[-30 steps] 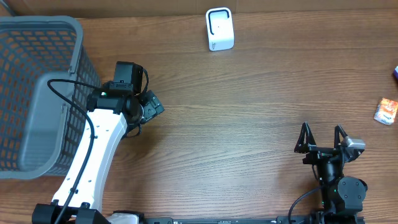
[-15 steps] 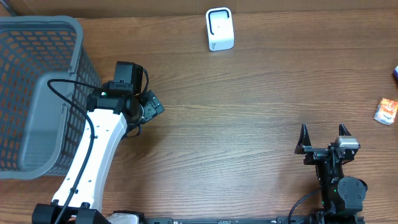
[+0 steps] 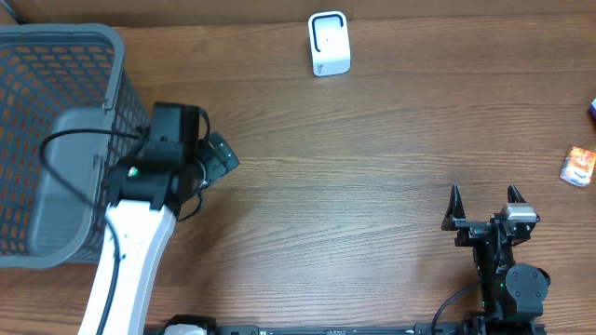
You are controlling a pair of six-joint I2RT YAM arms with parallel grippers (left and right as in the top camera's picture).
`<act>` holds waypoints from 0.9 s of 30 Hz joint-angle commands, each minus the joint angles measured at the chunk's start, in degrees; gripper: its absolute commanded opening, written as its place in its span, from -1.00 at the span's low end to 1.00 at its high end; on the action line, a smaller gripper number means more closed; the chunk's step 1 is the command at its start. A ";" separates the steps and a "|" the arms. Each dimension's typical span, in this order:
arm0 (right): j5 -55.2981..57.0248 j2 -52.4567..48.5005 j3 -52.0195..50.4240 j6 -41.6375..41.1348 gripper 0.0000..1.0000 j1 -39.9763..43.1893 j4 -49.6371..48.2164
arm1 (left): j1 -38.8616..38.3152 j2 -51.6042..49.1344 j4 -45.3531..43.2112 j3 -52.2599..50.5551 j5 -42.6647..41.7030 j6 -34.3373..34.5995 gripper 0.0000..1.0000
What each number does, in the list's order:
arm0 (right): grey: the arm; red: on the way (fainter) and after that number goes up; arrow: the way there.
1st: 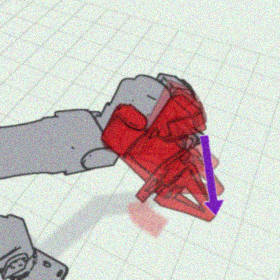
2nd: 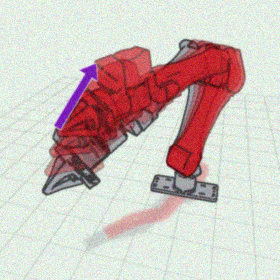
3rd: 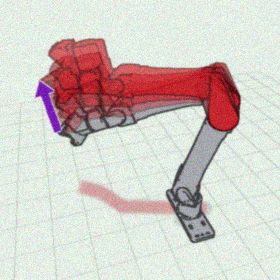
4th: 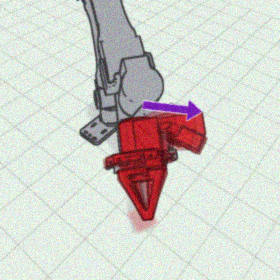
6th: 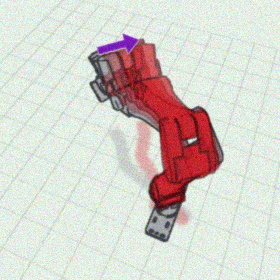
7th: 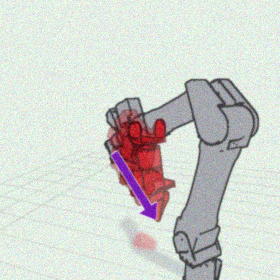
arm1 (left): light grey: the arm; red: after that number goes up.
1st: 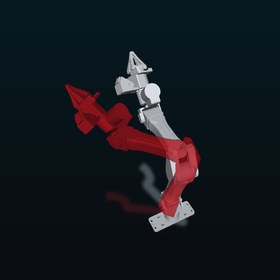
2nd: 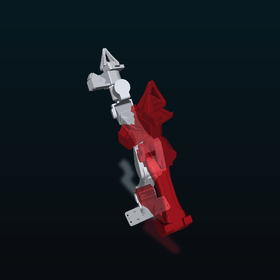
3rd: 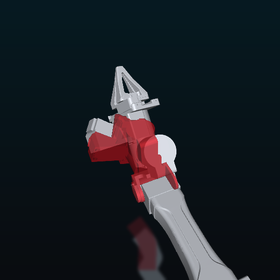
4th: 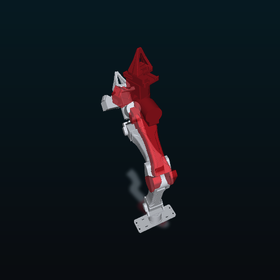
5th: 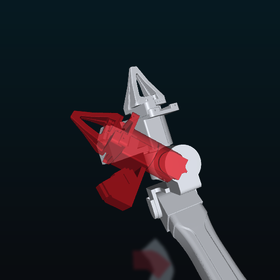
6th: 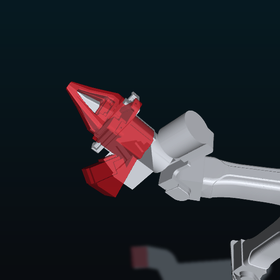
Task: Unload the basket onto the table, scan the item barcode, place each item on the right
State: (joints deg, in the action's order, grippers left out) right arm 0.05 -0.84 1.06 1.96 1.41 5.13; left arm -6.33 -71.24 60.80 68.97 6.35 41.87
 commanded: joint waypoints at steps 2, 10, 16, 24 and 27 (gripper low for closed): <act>0.31 0.68 -0.59 0.46 1.00 -0.28 -0.35 | 0.00 5.81 3.85 0.28 8.90 0.35 0.78; 0.31 0.68 -0.59 0.46 1.00 -0.28 -0.35 | -0.02 13.49 2.95 -0.02 12.61 -0.26 0.99; 0.31 0.68 -0.59 0.46 1.00 -0.28 -0.35 | -0.07 23.10 -14.19 -8.57 0.98 -16.65 1.00; 0.31 0.68 -0.59 0.46 1.00 -0.28 -0.35 | 2.86 47.06 -33.22 -33.73 -15.37 -32.72 0.99; 0.31 0.68 -0.59 0.46 1.00 -0.28 -0.35 | 2.93 52.00 -33.99 -39.93 -14.73 -32.74 0.99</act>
State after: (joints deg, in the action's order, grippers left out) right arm 0.03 -0.84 1.06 2.15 1.41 5.13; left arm -3.86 -22.20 27.62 33.63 -4.62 13.87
